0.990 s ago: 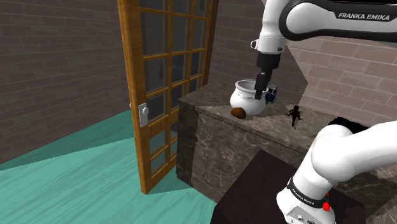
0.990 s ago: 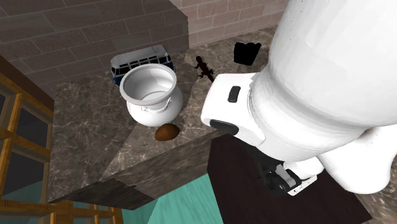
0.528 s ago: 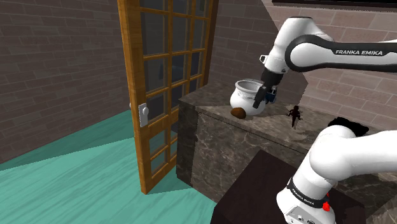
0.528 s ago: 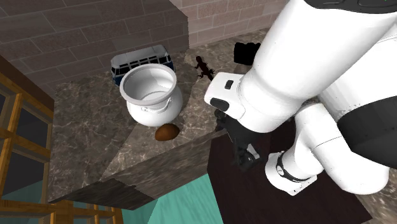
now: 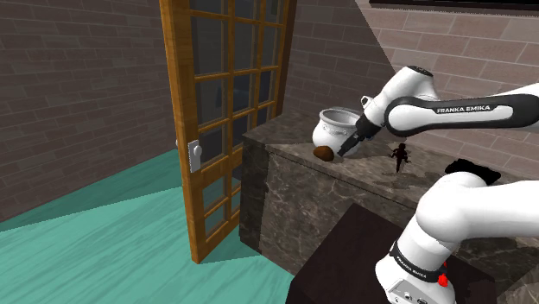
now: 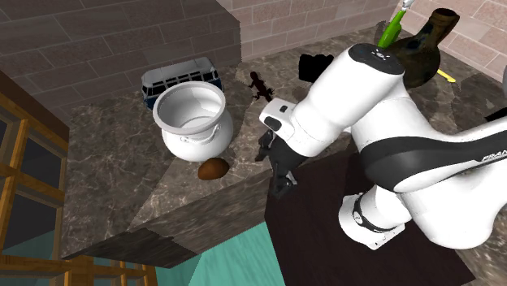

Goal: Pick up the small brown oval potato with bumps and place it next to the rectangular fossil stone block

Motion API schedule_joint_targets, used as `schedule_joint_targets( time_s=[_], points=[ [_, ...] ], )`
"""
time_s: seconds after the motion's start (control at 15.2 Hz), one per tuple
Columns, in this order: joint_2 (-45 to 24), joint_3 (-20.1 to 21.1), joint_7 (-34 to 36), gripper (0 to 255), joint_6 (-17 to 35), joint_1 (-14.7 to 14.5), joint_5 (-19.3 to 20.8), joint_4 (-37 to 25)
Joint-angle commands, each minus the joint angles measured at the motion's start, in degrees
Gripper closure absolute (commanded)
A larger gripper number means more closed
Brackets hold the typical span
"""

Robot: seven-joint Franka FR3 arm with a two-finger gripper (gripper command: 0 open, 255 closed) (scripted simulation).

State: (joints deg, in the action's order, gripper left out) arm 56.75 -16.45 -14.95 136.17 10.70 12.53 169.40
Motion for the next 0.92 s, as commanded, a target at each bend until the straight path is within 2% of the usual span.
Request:
schedule_joint_targets(
  time_s=[0.0,0.2,0.33,0.4,0.46,0.53,0.66,0.73,0.86],
  points=[
    [-3.4,-4.2,-2.1,0,10.1,1.2,1.3,2.5],
    [-11.1,-11.4,-5.9,0,25.5,0.5,1.7,4.6],
    [-17.5,-18.4,-9.4,0,36.1,-3.3,0.7,4.9],
    [-20.6,-23.2,-11.5,0,41.4,-6.9,-0.2,4.6],
    [-23.3,-29.3,-13.8,0,46.4,-12.0,-1.3,4.1],
    [-25.4,-36.9,-16.0,0,51.2,-18.7,-2.1,3.4],
    [-26.8,-55.0,-20.0,0,59.8,-35.0,-2.5,1.2],
    [-26.4,-62.0,-21.2,0,62.7,-41.3,-2.1,0.2],
    [-27.2,-66.8,-21.4,0,64.5,-47.1,-2.7,-1.1]
  ],
)
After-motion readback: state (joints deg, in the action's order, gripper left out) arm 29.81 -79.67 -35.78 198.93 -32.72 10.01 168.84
